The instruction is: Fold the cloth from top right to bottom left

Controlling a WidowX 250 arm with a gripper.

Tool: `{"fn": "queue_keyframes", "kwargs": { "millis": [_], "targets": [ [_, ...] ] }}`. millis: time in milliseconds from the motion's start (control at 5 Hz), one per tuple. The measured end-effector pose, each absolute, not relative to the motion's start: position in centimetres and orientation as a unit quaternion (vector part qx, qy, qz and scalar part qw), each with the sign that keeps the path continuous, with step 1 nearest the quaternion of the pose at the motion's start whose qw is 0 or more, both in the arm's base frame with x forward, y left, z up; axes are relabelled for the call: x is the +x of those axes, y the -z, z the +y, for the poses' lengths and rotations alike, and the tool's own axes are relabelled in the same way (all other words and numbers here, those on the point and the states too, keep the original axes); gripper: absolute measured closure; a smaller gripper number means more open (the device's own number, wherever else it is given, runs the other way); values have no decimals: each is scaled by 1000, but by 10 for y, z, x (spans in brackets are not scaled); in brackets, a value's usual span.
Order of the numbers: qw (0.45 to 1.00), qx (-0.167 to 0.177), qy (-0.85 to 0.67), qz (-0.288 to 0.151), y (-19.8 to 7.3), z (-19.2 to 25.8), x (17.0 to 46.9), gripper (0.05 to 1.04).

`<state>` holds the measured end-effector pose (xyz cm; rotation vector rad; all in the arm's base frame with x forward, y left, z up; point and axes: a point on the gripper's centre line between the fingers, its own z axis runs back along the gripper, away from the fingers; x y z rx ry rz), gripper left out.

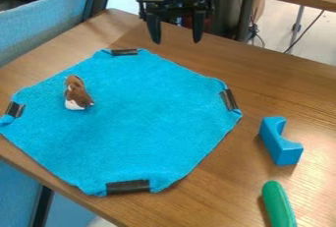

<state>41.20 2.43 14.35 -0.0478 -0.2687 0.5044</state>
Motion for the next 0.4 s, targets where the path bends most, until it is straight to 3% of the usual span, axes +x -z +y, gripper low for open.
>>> {"fn": "queue_keyframes", "kwargs": {
  "millis": [400],
  "targets": [
    [954, -10, -272, -124, -113, 5, 419, 84]
  ]
}}
